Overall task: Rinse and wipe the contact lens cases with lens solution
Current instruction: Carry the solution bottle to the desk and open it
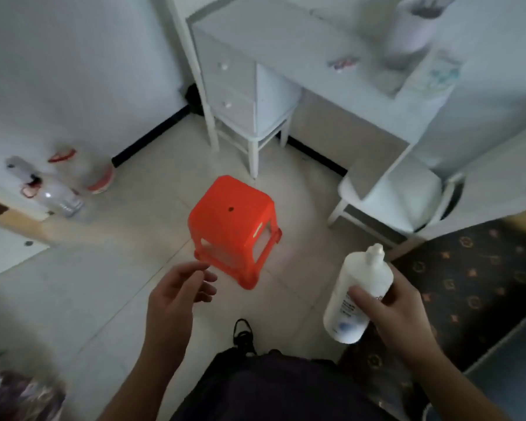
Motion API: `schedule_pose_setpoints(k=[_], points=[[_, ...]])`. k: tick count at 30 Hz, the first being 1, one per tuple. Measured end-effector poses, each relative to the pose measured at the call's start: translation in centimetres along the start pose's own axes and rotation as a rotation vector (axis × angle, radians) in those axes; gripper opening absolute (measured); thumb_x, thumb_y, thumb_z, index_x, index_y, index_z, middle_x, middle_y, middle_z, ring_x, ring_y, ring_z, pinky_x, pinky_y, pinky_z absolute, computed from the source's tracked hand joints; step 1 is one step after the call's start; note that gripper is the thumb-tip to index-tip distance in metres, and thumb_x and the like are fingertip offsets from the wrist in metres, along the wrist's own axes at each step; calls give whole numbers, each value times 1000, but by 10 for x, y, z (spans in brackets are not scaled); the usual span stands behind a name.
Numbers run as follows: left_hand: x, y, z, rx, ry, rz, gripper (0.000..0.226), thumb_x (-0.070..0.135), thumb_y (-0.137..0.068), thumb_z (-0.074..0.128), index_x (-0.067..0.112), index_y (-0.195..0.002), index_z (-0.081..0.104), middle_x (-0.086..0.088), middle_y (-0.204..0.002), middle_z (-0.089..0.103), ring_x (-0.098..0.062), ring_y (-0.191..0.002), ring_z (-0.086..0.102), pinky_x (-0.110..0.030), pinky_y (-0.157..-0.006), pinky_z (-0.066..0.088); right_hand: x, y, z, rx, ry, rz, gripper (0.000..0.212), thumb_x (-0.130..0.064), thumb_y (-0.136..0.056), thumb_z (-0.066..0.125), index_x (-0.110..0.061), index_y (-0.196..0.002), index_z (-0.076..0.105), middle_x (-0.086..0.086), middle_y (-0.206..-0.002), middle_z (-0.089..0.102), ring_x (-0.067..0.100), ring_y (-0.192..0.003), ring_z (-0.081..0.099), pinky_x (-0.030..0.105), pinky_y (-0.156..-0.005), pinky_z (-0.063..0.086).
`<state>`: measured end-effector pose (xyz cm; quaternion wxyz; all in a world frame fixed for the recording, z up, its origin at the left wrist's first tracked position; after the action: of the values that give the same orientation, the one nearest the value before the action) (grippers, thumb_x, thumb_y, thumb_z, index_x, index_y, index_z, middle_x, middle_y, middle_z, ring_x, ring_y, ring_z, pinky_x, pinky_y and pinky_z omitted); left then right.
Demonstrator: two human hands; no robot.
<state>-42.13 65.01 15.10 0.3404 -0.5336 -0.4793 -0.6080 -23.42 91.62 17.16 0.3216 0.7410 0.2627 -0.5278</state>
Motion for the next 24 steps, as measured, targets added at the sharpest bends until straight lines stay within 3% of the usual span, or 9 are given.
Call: schedule_pose_setpoints(k=[4,9,13,21,24], points=[[11,-60,34,-174,-57,49,29,2,-99,53,21,-92,74,-11,-84,72,-26,-74,66,-37,-69,57,0,-21,-17,151,-24,3,41,-54,-62,75,-50,-102,67,-12,-102,73,5,-92,70,21,-65,56],[27,-114,84,-344,-91,49,22,10,-95,56,21,-93,74,-11,-84,73,-19,-68,67,-25,-65,57,-2,-46,-34,277,-82,6,43,-54,-64,77,-40,-104,69,-6,-100,73,8,-91,69,16,-70,55],[37,-162,131,-412,-130,26,18,20,-89,56,20,-93,74,-11,-85,73,-20,-70,67,-25,-66,56,-1,-90,-52,324,-107,33,43,-55,-63,77,-41,-104,69,-6,-99,73,8,-91,69,16,-71,54],[56,-263,247,-355,-123,25,25,5,-98,54,19,-91,73,-12,-88,72,-24,-73,66,-36,-73,53,-3,-241,-113,262,-118,25,45,-54,-63,77,-44,-106,67,-8,-103,74,8,-93,71,27,-72,57],[81,-297,285,-281,-46,51,17,13,-95,57,17,-96,74,-14,-89,72,-28,-77,64,-43,-76,54,-16,-296,-140,206,-125,10,47,-50,-61,79,-46,-106,67,-8,-104,74,8,-95,71,24,-70,58]])
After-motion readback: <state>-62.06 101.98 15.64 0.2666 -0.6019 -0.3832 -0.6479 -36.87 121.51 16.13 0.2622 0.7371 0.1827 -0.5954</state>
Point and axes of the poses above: each hand's wrist, its own y-axis away from the middle knuckle, its own z-axis out of the palm, x = y × z, the point moved 3 cm from there along -y, towards the middle knuckle
